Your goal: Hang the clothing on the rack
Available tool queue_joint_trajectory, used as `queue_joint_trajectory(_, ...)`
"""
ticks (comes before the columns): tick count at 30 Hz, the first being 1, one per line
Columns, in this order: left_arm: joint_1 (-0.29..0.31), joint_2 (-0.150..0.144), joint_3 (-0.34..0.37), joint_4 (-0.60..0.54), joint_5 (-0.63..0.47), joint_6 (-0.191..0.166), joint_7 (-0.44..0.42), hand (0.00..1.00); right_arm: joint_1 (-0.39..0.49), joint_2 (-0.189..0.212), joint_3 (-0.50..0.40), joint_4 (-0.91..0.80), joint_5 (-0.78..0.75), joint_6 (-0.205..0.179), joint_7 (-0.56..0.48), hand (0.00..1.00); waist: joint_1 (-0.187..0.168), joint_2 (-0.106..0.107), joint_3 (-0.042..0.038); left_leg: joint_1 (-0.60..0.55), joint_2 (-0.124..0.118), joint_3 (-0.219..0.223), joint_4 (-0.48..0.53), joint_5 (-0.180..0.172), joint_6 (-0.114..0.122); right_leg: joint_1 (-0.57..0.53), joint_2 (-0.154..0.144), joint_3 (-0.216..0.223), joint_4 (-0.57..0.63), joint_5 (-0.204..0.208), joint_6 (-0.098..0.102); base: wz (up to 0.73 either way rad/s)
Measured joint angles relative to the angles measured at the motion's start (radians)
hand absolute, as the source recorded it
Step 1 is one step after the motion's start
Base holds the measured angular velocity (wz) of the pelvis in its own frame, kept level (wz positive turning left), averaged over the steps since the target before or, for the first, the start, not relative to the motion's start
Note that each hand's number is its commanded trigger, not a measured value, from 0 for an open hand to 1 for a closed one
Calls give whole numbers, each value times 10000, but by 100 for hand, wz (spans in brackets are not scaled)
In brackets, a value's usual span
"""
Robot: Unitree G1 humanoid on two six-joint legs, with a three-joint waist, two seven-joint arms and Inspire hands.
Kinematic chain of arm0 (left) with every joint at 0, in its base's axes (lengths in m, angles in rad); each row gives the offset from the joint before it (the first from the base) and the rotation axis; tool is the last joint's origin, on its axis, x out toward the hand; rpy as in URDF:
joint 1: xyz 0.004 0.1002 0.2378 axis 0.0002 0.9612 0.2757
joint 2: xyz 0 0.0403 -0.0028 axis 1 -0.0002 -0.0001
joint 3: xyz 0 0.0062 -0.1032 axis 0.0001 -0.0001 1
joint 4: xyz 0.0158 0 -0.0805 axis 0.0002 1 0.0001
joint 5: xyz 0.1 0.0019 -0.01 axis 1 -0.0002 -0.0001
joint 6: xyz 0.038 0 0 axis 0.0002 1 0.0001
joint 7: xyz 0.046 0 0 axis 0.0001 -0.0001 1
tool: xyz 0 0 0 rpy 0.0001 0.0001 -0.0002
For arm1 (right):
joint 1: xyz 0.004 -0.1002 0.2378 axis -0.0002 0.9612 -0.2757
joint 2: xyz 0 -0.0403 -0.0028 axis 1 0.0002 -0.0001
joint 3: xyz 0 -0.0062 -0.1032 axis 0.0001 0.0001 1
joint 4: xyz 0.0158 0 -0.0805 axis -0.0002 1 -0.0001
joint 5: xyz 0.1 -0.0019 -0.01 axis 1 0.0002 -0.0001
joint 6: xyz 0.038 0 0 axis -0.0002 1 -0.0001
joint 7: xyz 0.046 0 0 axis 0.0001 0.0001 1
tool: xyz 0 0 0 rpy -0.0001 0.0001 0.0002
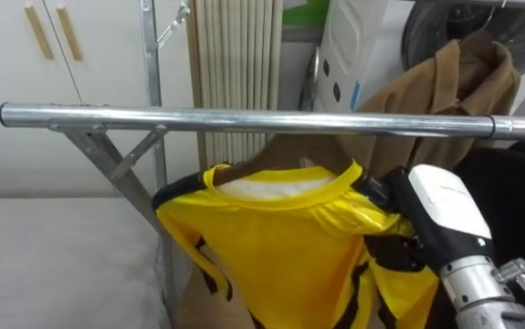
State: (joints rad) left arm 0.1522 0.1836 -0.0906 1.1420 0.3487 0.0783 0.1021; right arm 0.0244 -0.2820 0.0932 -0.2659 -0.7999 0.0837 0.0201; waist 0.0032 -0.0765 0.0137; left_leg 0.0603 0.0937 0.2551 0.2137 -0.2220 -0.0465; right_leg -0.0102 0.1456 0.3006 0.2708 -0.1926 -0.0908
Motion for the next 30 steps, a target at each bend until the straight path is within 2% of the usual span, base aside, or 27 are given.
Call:
queue_joint_trajectory(6, -16, 41, 43, -28, 164, -11, -40, 0, -234, -10, -65, -227, 63, 0, -2, 100, -38, -17, -10, 68, -4, -128, -125, -1, -1, 79, 31, 24, 6, 1, 0, 1)
queue_joint_trajectory(14, -36, 179, 35, -32, 154, -54, -71, 0, -245, -123, -47, -293, 593, -3, -41, 100, -68, -97, -35, 344, -22, -144, -357, -3, -1, 368, 77, 372, 7, 2, 1, 0)
queue_joint_trajectory(16, -54, 215, 13, -34, 154, -60, -96, 0, -245, -178, -49, -292, 670, -3, -41, 100, -12, -104, -44, 556, 22, -159, -484, 10, 3, 361, 160, 266, 119, 3, 4, -13)
queue_joint_trajectory(17, -50, 252, -25, -30, 148, -72, -103, 0, -244, -171, -41, -270, 689, -18, -26, 100, 106, -17, 14, 784, 325, -411, -581, 31, -5, -172, 399, -444, 1123, -49, 238, -40)
queue_joint_trajectory(18, -28, 276, 1, -12, 167, -103, -114, 0, -206, -135, -16, -242, 717, -94, -17, 100, 169, 130, 98, 840, 505, -711, -610, 29, -18, -688, 486, -1195, 1680, -279, 367, -84)
queue_joint_trajectory(19, 68, 328, 426, -21, 176, -279, -123, 0, -337, -143, 94, -242, 771, -419, -14, 100, 301, -21, 44, 677, 521, -702, -458, 7, -37, -1697, 193, -2130, 991, -222, 85, -99)
queue_joint_trajectory(20, 178, 309, 773, 11, 175, -324, -134, 0, -561, -264, 239, -368, 740, -635, -33, 100, 290, -186, 26, 427, 426, -447, -68, -470, -284, -2628, -509, -3222, 727, 1294, -126, -77)
queue_joint_trajectory(21, 211, 266, 787, 28, 177, -256, -162, 0, -512, -266, 238, -383, 739, -627, -92, 100, 59, 6, 29, 400, 583, -408, 56, -732, -421, -2599, -406, -3648, 947, 1326, -20, 0)
queue_joint_trajectory(22, 141, 304, 738, -24, 167, -208, -218, 0, -410, -289, 216, -345, 744, -471, -159, 100, -200, 52, 23, 439, 570, -446, -45, -730, -416, -2395, -419, -3750, 908, 1324, -23, 41)
queue_joint_trajectory(23, 120, 346, 756, -253, 187, -235, -263, 0, -409, -376, 226, -194, 750, -456, -151, 100, -190, 23, 24, 566, 423, -555, -299, -607, -319, -2142, -429, -3696, 692, 1325, -23, 36)
queue_joint_trajectory(25, 117, 344, 782, -453, 194, -244, -273, 0, -410, -384, 205, -132, 748, -392, -113, 100, -200, 40, 26, 599, 285, -560, -555, -502, -217, -1997, -408, -3713, 458, 1326, -24, 10)
queue_joint_trajectory(26, 113, 318, 834, -560, 348, -175, -306, 0, -412, -386, 160, -117, 750, -404, -95, 100, -204, 48, 24, 586, 230, -648, -639, -476, -233, -1995, -400, -3719, 334, 1340, -11, 7)
queue_joint_trajectory(28, 122, 259, 814, -620, 393, -26, -378, 0, -436, -369, 93, 121, 797, -444, -97, 100, -160, 46, 19, 540, 187, -642, -593, -460, -206, -1894, -407, -3725, 93, 1526, 54, 0)
queue_joint_trajectory(30, 155, 257, 764, -620, 393, 47, -440, 0, -438, -353, 8, 617, 903, -475, -112, 100, -45, 56, -33, 578, 144, -638, -500, -459, -199, -1604, -431, -3714, -289, 1605, 141, 2)
